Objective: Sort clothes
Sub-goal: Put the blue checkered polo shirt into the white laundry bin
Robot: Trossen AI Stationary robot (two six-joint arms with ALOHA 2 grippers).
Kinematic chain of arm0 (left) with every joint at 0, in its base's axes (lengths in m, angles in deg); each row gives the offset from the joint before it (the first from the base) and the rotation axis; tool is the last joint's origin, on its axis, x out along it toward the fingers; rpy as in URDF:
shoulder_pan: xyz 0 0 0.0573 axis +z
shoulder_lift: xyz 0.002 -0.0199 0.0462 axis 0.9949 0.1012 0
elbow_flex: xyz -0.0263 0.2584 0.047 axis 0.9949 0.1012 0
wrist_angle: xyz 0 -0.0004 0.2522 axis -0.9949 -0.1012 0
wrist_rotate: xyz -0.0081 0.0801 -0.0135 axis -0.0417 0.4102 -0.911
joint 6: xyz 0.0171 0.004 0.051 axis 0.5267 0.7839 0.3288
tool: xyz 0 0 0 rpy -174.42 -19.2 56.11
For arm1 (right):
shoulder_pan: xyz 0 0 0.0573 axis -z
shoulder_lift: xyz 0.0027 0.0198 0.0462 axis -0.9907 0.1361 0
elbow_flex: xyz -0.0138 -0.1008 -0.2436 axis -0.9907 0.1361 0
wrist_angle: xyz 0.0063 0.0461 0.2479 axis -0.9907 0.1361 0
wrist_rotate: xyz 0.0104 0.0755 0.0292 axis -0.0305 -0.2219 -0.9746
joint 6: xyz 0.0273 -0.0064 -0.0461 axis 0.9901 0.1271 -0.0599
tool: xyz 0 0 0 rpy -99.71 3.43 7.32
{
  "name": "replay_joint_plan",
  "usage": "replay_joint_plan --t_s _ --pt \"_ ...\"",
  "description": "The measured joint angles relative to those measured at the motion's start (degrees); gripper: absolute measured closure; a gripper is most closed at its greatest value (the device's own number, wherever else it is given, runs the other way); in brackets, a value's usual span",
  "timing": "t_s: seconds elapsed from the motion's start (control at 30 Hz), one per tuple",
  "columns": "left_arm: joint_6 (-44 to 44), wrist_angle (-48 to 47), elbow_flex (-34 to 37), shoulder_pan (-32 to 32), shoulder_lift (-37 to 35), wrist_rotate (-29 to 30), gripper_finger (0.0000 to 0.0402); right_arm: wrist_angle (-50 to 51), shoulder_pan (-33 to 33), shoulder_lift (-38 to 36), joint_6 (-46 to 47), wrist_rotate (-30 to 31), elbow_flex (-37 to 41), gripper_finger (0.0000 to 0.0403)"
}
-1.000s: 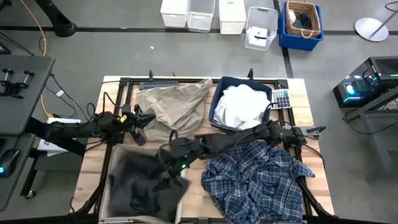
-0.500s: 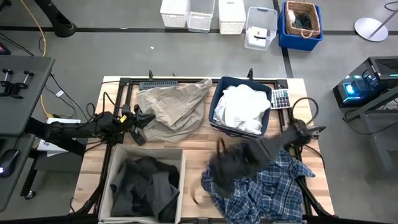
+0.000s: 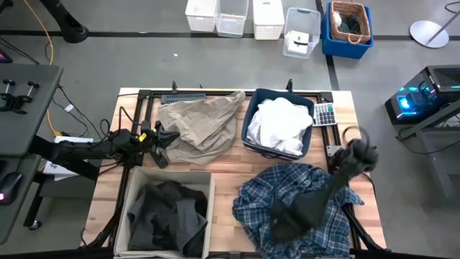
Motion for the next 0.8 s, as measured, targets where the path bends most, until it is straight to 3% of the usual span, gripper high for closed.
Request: replay_joint_plan --t_s 0.13,0.27,0.37,0.57,0.8 --pt "0.0 0.0 0.0 0.0 0.0 0.0 0.0401 -8.6 3.2 -12.6 3.8 2.8 15.3 0.0137" --pt "0.0 0.0 0.0 0.0 0.0 0.0 0.0401 -21.2 4.4 -19.7 4.4 -1.9 25.4 0.0137" --pt "0.0 0.0 0.0 0.0 0.0 0.0 0.0401 -25.4 3.3 -18.6 4.7 -2.5 29.1 0.0137" --pt "0.0 0.0 0.0 0.0 0.0 0.0 0.0401 -25.0 1.8 -9.3 1.7 4.3 28.9 0.0137" --pt "0.0 0.0 0.0 0.0 0.0 0.0 0.0401 -23.7 2.3 1.1 -2.6 1.5 28.1 0.0137"
